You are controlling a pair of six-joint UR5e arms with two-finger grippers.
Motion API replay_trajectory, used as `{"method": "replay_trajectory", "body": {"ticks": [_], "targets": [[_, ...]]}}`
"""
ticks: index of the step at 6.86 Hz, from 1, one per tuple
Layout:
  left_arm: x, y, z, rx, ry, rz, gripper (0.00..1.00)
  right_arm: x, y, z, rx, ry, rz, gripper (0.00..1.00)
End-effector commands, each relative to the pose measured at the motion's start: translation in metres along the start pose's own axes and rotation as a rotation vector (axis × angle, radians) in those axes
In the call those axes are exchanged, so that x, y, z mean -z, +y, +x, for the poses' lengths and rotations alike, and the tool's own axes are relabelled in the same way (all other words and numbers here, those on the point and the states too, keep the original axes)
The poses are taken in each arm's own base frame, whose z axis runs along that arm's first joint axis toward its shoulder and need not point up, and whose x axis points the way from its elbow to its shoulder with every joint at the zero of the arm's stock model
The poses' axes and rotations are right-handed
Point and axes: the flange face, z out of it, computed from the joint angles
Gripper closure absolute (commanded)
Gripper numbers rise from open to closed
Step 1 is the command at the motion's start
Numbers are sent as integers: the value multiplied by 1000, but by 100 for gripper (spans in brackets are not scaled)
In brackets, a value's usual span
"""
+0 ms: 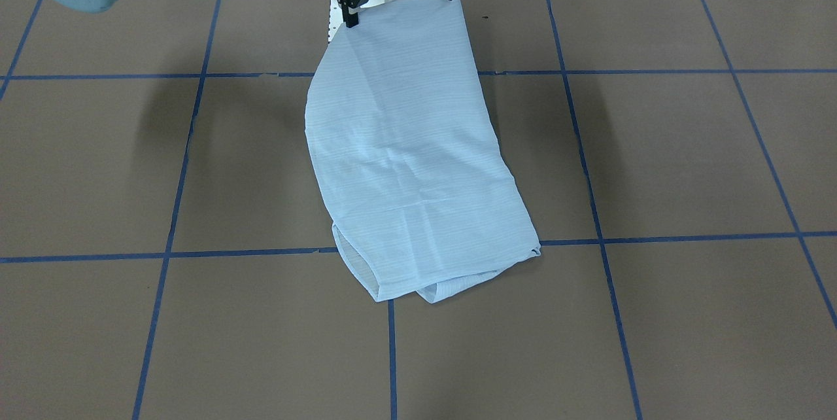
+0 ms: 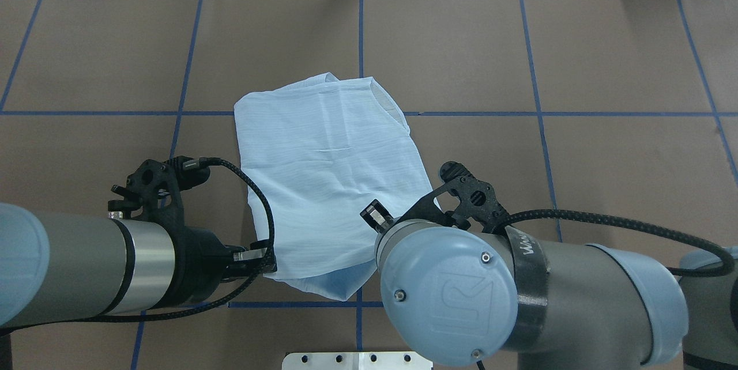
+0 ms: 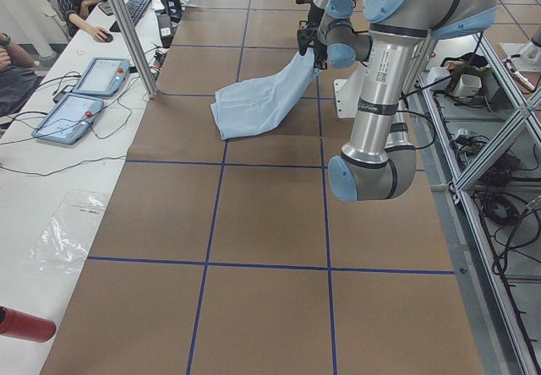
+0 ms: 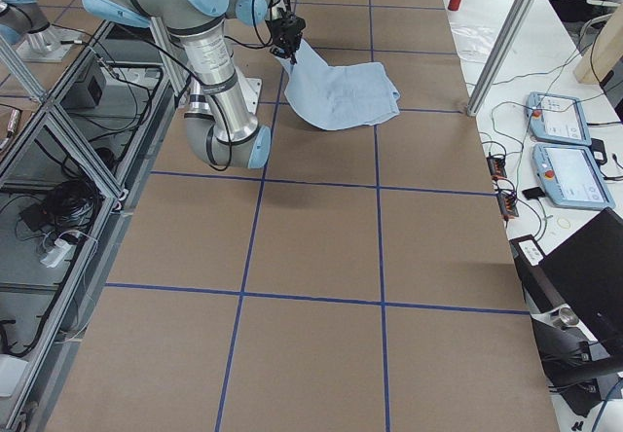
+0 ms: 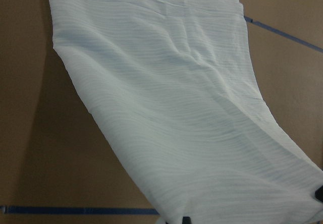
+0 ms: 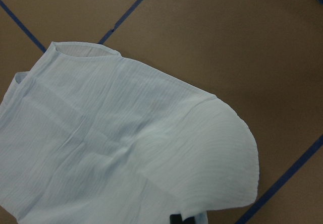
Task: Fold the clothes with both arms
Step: 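Lift the near edge with both grippers and fold it toward the collar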
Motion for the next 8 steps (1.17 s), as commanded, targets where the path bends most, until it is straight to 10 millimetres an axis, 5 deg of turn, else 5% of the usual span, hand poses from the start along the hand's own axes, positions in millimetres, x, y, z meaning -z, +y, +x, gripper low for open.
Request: {"method": "replay_trajectory", "body": {"ticks": [1, 3, 5, 7, 8], "targets": [[-30, -10, 1, 9, -87, 21, 100, -15, 8, -32, 99, -44, 94, 100], [-42, -81, -8, -31, -158, 142, 100, -61, -18, -85, 102, -142, 128, 100], [-67, -131, -26, -39, -242, 200, 100, -104, -41, -129, 140, -186, 170, 100], [-94, -184, -48, -67, -288, 269, 100, -171, -55, -204, 125, -198, 230, 100], [-119, -217, -56, -72, -296, 304, 100, -194, -62, -217, 144, -200, 247, 100]]}}
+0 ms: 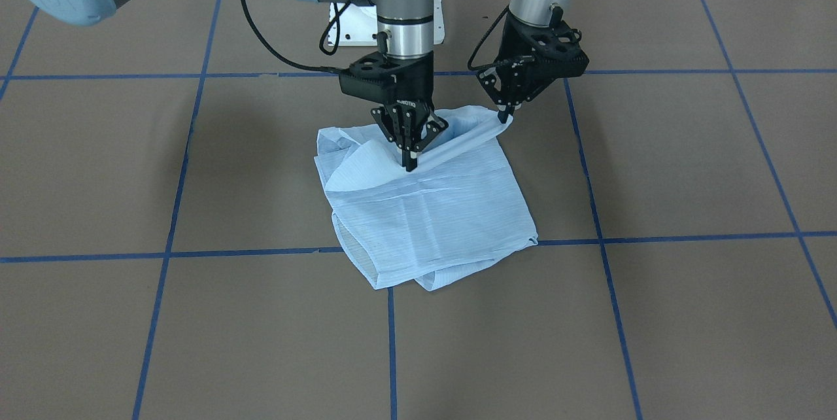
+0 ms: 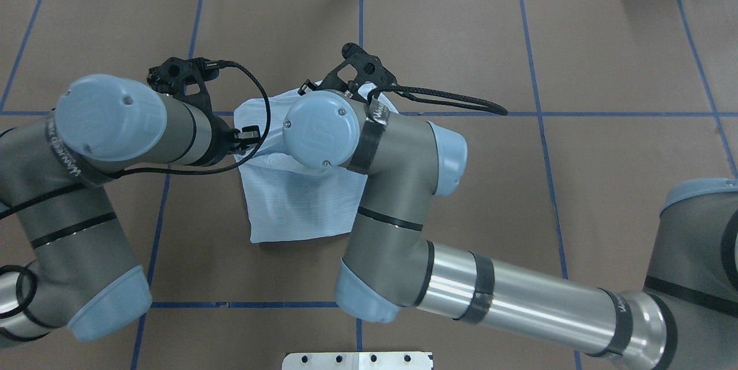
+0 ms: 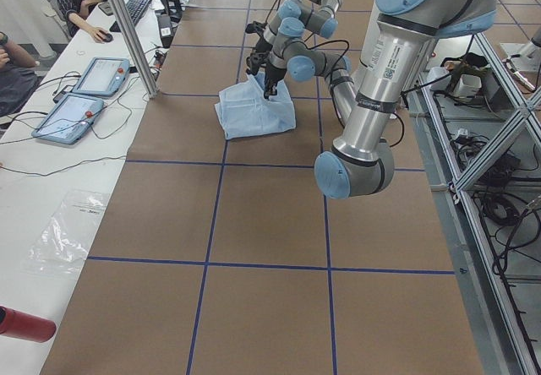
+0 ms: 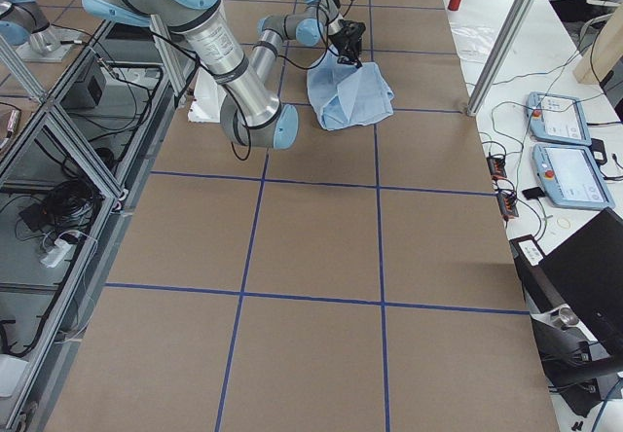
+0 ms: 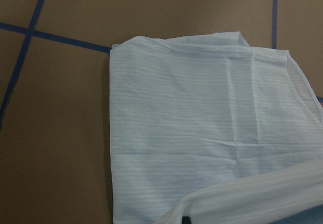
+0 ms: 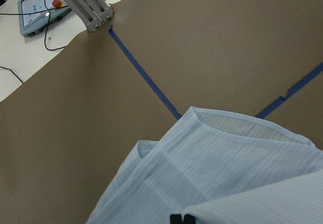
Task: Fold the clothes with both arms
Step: 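Lift the near edge with both grippers and fold it toward the collar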
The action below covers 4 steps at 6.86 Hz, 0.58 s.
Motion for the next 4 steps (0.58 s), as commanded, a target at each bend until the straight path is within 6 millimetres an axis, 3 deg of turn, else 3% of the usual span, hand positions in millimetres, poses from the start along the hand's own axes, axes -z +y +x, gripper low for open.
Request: {"method": "replay_trajectory", "body": {"ticks": [1, 3, 4], "targets": [[-72, -50, 0, 1, -3, 63, 100, -46, -11, -23, 22, -7, 36, 100], [-111, -77, -9, -14, -12, 87, 100, -71, -16, -48, 24, -2, 65, 100], [-113, -85, -13, -23, -18, 96, 100, -81, -17, -58, 30, -21, 74, 100]]}}
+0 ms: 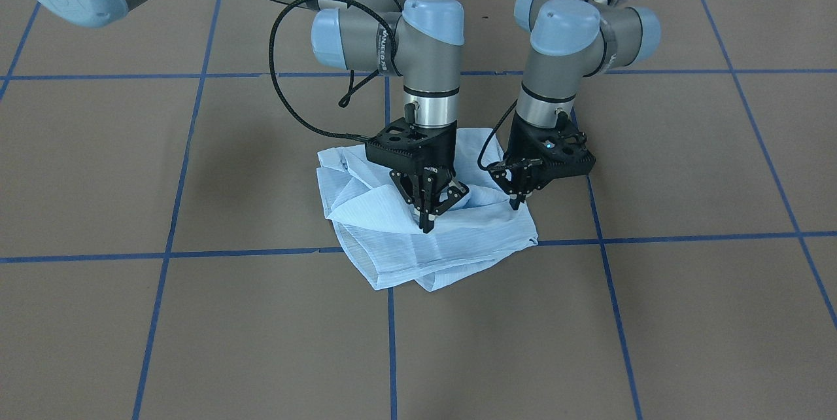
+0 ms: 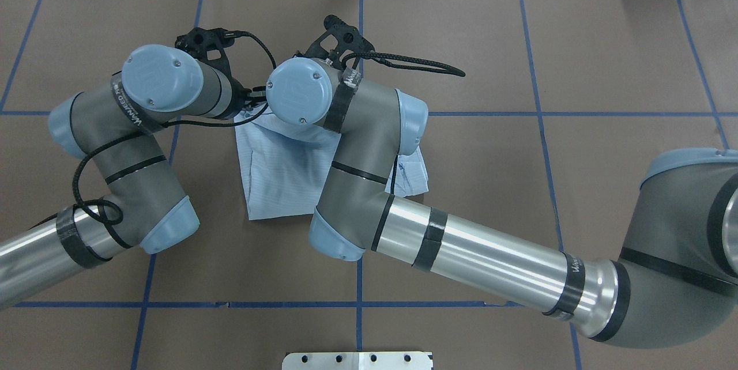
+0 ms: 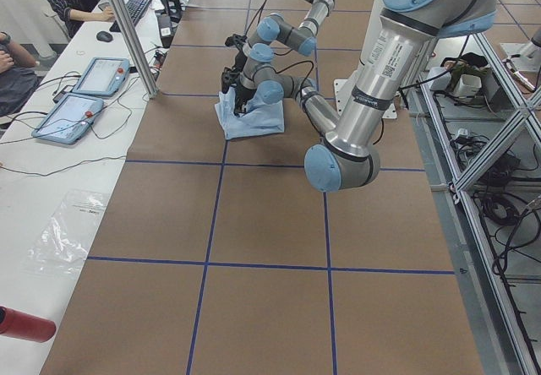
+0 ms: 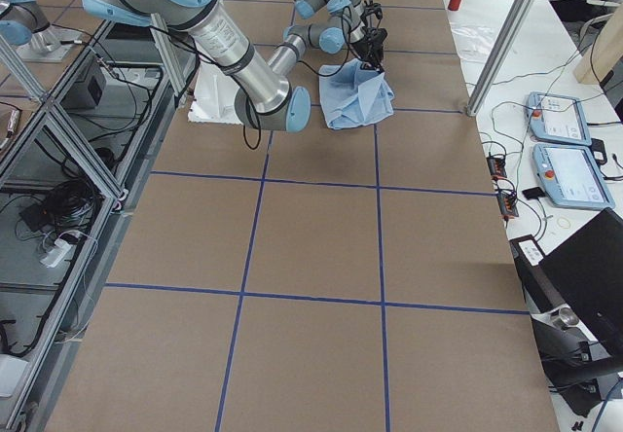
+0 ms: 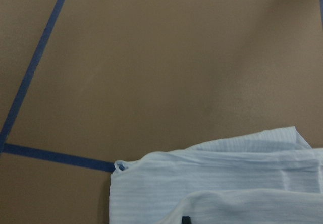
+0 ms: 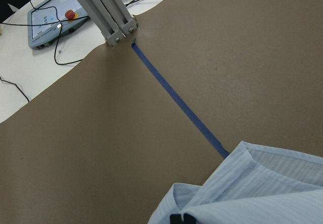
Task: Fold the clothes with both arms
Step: 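Lift the near edge with both grippers and fold it toward the collar, then lay the folded edge down with both grippers and release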
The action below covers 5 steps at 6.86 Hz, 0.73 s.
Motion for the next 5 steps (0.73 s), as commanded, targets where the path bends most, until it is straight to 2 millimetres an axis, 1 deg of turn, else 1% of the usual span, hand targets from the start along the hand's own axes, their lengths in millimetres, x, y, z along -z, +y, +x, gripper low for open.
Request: {"method": "replay_trajectory", "body": {"ticks": [1, 2, 3, 4, 5], "targets": [[-5, -30, -14, -43, -13, 35, 100, -13, -7, -19, 28, -27, 17, 100], [-15, -33, -21, -48, -34, 32, 100, -24, -5, -15, 32, -13, 21, 100], [-22, -34, -22, -49, -32, 32, 100, -34, -2, -15, 32, -20, 19, 100], [-35, -35, -25, -51, -28, 34, 100, -44, 0, -14, 41, -17, 21, 100], [-42, -36, -27, -52, -28, 34, 100, -50, 0, -12, 55, -27, 20, 97]]}}
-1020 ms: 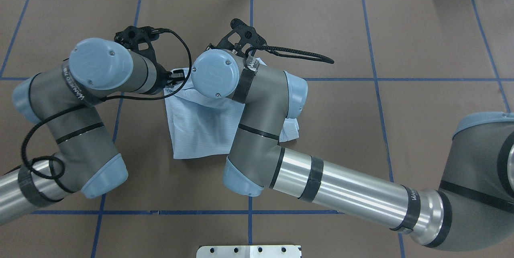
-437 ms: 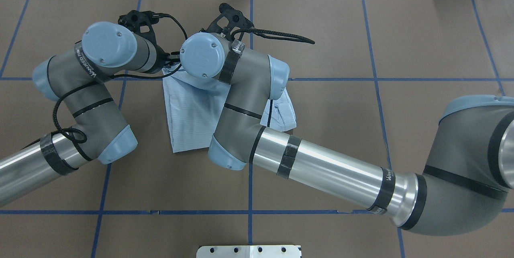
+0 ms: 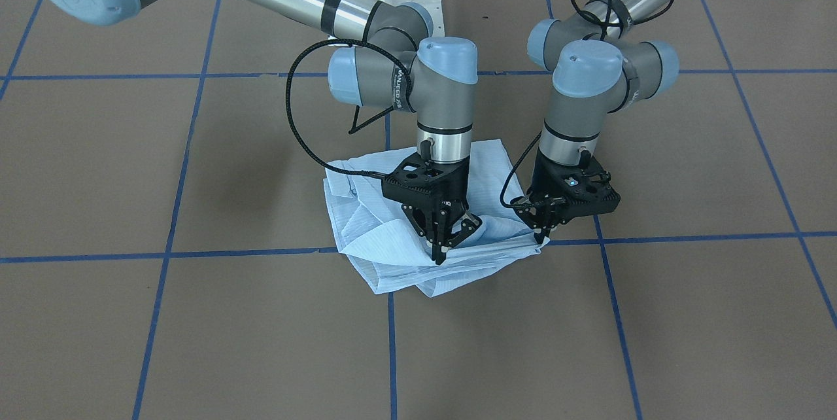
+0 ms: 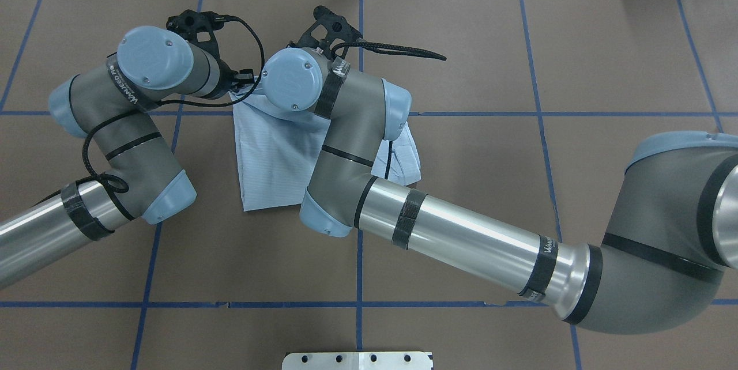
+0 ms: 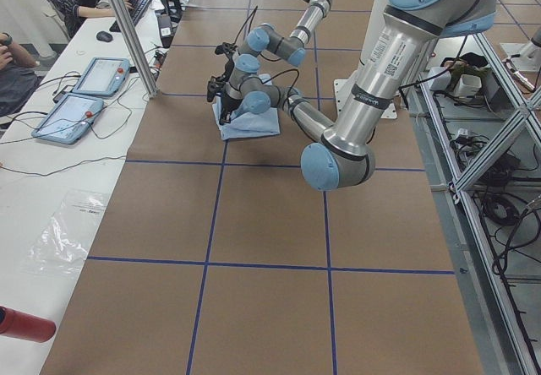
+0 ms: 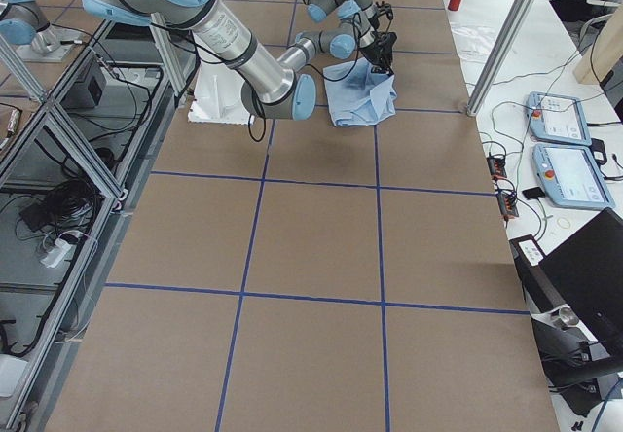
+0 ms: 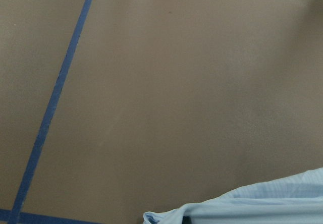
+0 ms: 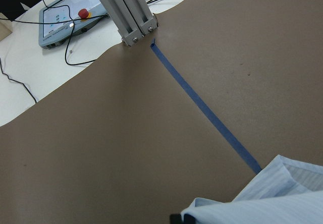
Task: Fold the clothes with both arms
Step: 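Lay the folded edge down with both grippers and release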
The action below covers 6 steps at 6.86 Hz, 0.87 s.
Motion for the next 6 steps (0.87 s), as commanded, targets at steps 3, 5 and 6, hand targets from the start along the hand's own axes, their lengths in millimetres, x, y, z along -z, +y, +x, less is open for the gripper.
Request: {"method": "replay_trajectory", "body": {"ticks": [3, 5, 6], "targets": [[3, -26, -15, -225, 40, 46, 0, 8, -25, -26, 91, -20, -51, 0], [10, -19, -9, -230, 73, 4, 0, 6, -28, -21, 132, -14, -67, 0], [10, -17, -6, -231, 73, -1, 0, 6, -35, -14, 169, -20, -95, 0]]}}
